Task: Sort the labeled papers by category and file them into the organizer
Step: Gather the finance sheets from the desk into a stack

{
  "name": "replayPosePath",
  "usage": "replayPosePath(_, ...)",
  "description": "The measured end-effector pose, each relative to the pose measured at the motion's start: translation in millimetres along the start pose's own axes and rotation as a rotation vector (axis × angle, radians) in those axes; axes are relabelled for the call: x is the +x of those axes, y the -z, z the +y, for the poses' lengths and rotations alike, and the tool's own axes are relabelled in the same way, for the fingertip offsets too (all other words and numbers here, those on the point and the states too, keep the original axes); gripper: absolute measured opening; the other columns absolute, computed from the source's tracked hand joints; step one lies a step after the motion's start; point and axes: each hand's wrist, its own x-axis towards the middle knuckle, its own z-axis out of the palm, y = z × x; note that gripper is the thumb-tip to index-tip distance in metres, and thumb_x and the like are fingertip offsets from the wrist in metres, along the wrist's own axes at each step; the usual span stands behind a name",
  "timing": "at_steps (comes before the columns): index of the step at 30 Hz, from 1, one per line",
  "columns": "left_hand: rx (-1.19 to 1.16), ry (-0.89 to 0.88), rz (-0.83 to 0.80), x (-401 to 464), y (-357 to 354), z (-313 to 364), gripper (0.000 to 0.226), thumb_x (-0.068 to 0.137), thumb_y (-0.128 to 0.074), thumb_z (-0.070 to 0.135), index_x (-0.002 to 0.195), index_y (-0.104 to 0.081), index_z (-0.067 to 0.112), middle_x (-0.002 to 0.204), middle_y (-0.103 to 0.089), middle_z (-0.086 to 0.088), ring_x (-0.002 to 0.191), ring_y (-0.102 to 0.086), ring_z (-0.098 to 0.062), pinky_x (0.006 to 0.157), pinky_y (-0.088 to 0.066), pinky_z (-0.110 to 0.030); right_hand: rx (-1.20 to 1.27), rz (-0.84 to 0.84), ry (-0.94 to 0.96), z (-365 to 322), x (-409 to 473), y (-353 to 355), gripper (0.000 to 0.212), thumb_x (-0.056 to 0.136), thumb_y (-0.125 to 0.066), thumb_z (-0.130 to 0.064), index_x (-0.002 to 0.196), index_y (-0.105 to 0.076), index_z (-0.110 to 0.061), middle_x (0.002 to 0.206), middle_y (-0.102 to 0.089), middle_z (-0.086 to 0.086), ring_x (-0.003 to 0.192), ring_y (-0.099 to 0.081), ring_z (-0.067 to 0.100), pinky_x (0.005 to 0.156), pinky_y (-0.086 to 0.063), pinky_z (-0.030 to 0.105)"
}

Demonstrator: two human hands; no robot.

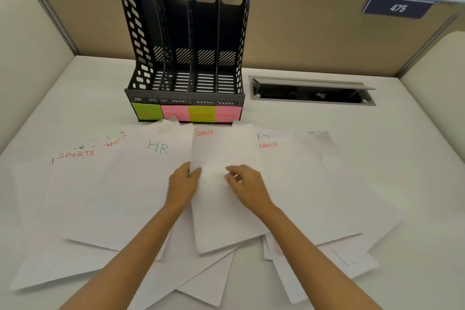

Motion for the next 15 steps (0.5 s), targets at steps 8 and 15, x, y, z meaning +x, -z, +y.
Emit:
replayPosePath(8, 0.056, 0.069, 0.081, 7, 30, -25, 0.028, 0.097, -0.055, 0.026, 0.105, -0.063, 0.000, 0.101, -0.067, -0.014, 0.092, -0.063, -0.034, 0.079, -0.051, -0.041, -0.393, 0.324, -0.647, 90, 19, 96, 0.069, 0.085, -0.064, -0.021, 0.143, -0.027, -0.013, 0.141, -0.034, 0.018, 0.129, -0.034, 0.040, 0.102, -0.036, 0.048)
replayPosePath(15, -0.084, 0.087, 0.052, 1, 38, -39, 0.034, 0.095, -0.058, 0.032, 0.096, -0.062, -0.002, 0.095, -0.069, -0.021, 0.089, -0.065, -0.040, 0.081, -0.054, -0.052, -0.347, 0.219, -0.822, 126, 19, 131, 0.070, 0.075, -0.074, -0.044, 0.126, -0.040, -0.009, 0.124, -0.050, 0.014, 0.126, -0.039, 0.039, 0.097, -0.037, 0.046)
